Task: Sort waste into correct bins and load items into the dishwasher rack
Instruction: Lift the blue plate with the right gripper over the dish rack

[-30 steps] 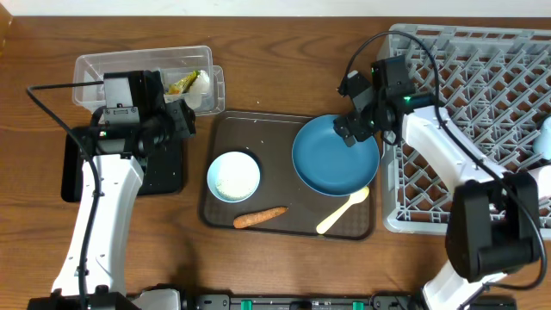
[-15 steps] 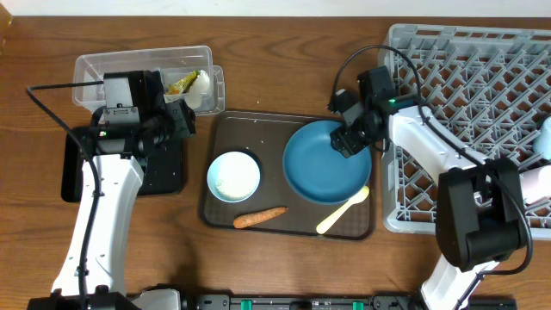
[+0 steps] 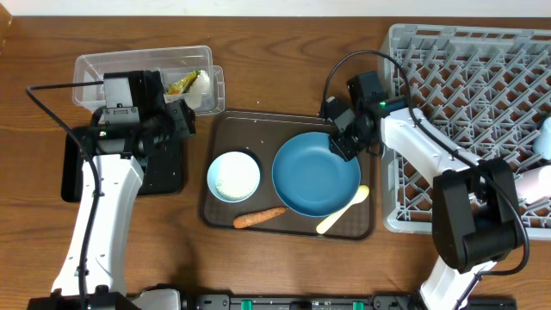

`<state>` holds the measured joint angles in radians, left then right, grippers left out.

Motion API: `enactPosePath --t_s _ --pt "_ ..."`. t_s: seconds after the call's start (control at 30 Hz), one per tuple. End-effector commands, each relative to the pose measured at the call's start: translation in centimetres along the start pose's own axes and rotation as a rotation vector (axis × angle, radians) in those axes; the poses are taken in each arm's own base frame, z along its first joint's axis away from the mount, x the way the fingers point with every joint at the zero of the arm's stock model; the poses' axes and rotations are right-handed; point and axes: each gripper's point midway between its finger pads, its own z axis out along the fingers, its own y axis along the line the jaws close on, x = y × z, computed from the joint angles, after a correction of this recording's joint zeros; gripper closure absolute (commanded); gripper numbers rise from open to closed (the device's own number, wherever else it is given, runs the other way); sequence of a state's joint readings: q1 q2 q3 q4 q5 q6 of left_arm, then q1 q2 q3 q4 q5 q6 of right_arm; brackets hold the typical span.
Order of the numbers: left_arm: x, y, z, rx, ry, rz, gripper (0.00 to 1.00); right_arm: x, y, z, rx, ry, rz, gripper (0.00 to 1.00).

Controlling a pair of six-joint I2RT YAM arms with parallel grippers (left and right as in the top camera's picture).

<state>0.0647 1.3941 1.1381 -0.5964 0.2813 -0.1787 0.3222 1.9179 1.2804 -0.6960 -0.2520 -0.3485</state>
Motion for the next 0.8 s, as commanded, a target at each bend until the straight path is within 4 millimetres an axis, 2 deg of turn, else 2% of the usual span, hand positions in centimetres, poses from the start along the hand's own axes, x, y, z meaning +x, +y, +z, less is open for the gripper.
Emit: enactPosePath --t_s 0.0,0.23,0.5,0.6,0.77 --pt "0.7 0.6 0.5 -0.018 0.021 0.001 0.5 0.3 0.0 0.1 0.019 0.022 -0.004 0.76" --pt "0.7 0.7 0.5 -0.019 0.024 0.0 0.5 0.9 0.2 0.1 0.011 0.044 0.002 0.85" --pt "0.7 0.7 0.5 -0.019 0.024 0.0 0.5 2.4 0.6 0.8 -0.002 0.08 0.011 0.87" --pt "0.7 0.7 0.5 -0.019 0.024 0.0 0.5 2.3 0.5 0.8 0.0 0.075 0.01 0.94" --pt "0.7 0.7 0.5 -0.019 0.024 0.0 0.5 2.0 0.4 0.8 0.004 0.064 0.007 0.99"
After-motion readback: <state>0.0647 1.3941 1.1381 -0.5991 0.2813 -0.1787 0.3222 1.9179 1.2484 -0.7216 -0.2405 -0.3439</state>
